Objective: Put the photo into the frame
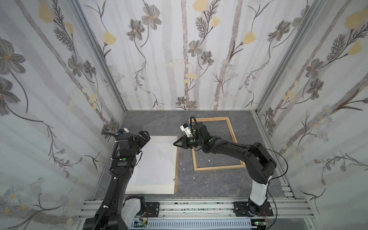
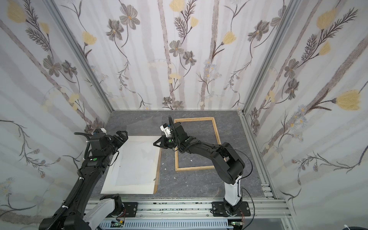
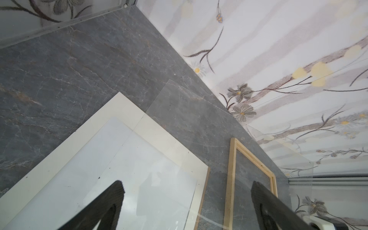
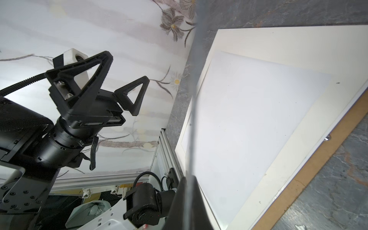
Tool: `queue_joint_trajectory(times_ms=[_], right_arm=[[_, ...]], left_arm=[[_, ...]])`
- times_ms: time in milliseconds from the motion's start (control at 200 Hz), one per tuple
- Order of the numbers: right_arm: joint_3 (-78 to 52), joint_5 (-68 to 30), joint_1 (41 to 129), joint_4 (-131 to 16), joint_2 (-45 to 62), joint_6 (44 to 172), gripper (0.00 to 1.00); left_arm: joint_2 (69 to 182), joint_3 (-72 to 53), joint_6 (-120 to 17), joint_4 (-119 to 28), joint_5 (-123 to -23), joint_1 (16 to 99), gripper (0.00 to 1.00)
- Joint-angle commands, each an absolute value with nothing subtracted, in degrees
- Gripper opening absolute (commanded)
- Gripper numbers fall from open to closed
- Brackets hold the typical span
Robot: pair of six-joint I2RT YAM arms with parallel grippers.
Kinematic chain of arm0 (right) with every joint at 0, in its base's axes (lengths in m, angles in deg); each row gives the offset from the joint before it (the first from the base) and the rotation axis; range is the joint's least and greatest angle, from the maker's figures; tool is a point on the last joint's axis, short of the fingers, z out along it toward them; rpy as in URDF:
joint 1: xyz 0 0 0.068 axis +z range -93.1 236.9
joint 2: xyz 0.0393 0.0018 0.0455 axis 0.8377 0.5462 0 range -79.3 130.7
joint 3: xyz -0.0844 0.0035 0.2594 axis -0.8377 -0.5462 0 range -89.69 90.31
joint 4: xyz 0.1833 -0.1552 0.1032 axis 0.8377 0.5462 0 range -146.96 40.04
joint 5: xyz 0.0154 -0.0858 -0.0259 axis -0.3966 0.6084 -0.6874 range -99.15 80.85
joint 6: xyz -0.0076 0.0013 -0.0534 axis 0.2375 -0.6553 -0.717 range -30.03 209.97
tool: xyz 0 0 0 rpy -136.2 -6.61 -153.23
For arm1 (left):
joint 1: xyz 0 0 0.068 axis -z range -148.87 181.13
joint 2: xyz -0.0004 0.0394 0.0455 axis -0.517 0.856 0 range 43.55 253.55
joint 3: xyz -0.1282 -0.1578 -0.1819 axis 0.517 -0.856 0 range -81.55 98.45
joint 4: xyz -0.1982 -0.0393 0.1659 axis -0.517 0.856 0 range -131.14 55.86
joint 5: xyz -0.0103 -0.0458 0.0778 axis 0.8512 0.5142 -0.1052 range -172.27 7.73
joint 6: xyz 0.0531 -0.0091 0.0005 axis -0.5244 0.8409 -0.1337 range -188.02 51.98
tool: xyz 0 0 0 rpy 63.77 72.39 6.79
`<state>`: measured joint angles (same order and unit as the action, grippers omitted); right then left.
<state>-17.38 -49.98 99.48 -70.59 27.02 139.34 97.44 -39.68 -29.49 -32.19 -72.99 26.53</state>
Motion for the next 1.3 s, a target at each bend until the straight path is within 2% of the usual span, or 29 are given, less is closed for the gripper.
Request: queue_joint_trajectory(times_ms=[0, 350, 535, 884, 1044, 1294], right_arm=[[-17.5, -52.6, 98.1, -70.6, 24.1, 137.1, 0.00], [-19.6, -57.2, 91.2, -65.6, 15.0, 133.7, 0.00], [-21.1, -61.9, 85.7, -65.8, 8.7, 134.0, 0.00], [-25.2, -68.3, 79.9, -72.7, 1.5, 140.3, 0.00], [-26.7, -69.5, 79.6, -76.2, 1.5, 142.9, 0.00], [-28.4, -70.8, 79.1, -80.3, 2.5, 145.6, 0.00]], left_arm=[[96.1, -37.3, -31.5, -28.1, -71.2, 26.4, 1.00], [95.9, -37.8, -32.7, -32.7, -63.1, 26.4, 1.00], [96.3, -43.2, -30.0, -46.7, -49.6, 26.5, 1.00], [105.8, -47.2, -23.5, -71.5, -35.5, 27.1, 1.00], [111.6, -45.5, -21.0, -78.7, -32.1, 28.4, 1.00], [117.9, -45.9, -18.6, -83.3, -32.5, 31.3, 1.00]])
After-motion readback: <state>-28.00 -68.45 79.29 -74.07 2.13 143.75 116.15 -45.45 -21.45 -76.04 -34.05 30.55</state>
